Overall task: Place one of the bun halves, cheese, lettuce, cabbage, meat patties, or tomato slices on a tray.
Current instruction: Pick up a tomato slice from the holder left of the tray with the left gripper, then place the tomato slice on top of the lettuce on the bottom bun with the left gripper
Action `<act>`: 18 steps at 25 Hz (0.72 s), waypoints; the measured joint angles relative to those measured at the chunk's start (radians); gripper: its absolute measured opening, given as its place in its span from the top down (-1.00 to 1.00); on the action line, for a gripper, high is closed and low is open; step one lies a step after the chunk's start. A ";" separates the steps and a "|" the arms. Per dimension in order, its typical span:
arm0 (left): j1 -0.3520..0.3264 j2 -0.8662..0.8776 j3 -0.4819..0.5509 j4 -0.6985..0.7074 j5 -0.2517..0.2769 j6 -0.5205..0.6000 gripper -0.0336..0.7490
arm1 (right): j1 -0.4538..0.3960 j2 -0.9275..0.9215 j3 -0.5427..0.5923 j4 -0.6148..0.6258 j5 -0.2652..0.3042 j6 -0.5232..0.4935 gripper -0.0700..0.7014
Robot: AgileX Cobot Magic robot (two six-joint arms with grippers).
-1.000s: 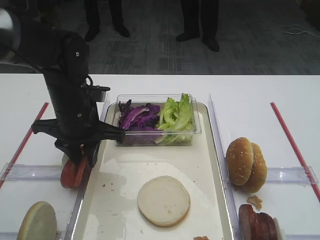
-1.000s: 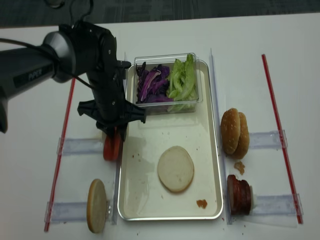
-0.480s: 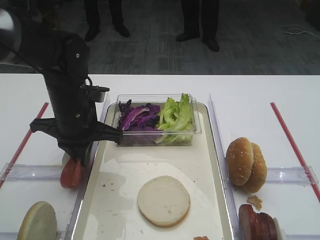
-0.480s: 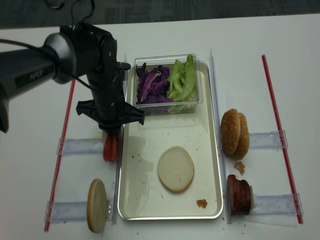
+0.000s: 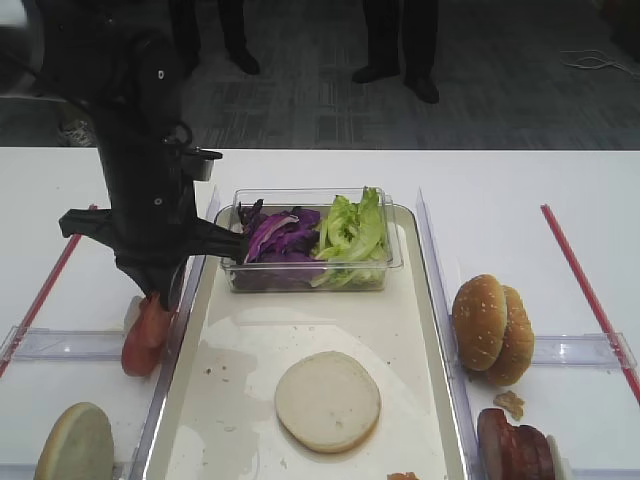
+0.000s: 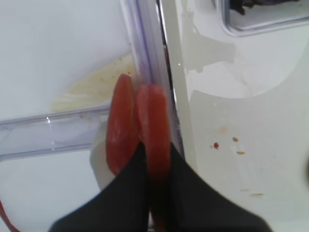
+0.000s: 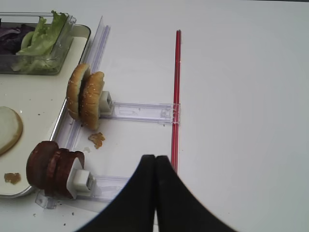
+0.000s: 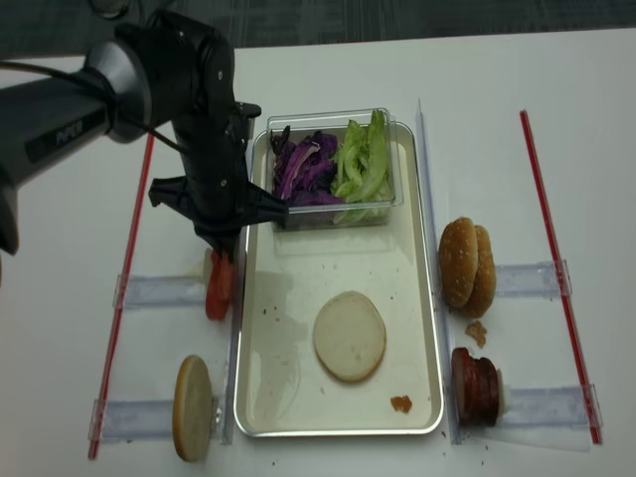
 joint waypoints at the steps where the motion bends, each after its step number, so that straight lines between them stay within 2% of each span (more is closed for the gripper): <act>1: 0.000 0.000 -0.009 0.002 0.010 0.000 0.88 | 0.000 0.000 0.000 0.000 0.000 0.000 0.47; 8: 0.000 -0.004 -0.022 0.004 0.031 0.012 0.88 | 0.000 0.000 0.000 0.000 0.000 0.000 0.47; 18: -0.005 -0.126 -0.024 0.004 0.035 0.023 0.88 | 0.000 0.000 0.000 0.000 0.000 -0.001 0.47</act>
